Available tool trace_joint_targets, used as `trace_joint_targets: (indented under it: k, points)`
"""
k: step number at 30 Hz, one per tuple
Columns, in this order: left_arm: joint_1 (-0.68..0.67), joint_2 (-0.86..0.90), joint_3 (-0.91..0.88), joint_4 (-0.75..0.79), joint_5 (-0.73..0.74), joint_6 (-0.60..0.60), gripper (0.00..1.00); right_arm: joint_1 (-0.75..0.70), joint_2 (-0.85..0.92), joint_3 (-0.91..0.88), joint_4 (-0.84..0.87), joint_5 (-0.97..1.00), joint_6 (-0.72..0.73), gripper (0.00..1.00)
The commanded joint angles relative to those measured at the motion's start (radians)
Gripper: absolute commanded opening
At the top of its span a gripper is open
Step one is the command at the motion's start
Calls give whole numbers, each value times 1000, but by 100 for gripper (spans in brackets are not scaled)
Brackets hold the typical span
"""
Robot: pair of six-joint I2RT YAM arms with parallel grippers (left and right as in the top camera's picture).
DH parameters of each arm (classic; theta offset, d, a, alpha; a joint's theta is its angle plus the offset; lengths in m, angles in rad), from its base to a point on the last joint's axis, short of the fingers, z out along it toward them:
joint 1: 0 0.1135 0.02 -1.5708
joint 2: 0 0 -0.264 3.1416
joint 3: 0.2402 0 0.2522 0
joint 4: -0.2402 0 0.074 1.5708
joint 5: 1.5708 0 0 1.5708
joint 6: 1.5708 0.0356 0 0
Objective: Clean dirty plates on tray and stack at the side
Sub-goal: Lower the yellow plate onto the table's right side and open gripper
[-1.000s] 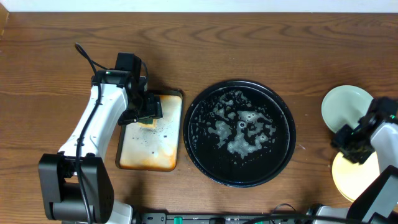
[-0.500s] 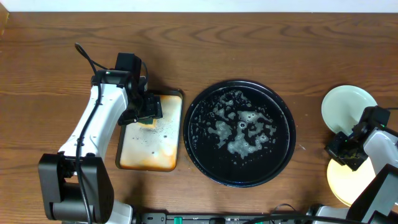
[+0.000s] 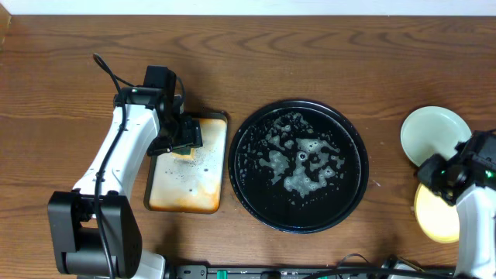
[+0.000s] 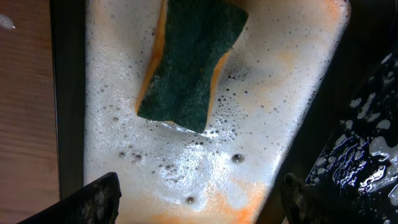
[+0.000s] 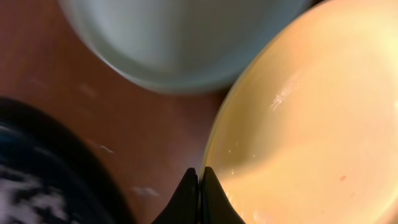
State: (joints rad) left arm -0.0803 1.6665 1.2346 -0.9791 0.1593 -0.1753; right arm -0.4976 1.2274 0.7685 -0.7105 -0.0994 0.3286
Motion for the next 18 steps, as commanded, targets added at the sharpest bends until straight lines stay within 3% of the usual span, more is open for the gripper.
trace_joint_targets:
  k: [1,8,15,16,17,18]
  points:
    - [3,2,-3,-2,9,10,83,2,-48,18,82,-74,-4,1]
    - [3,2,-3,-2,9,10,83,30,14,17,373,-79,-8,1]
    - [3,2,-3,-2,9,10,83,166,163,17,588,-89,-8,1]
    - [3,2,-3,-2,9,10,83,182,182,17,620,-83,-8,8]
    - [3,2,-3,-2,9,10,83,192,194,17,639,-70,-8,30]
    - [3,2,-3,-2,9,10,83,201,198,17,649,-49,-8,46]
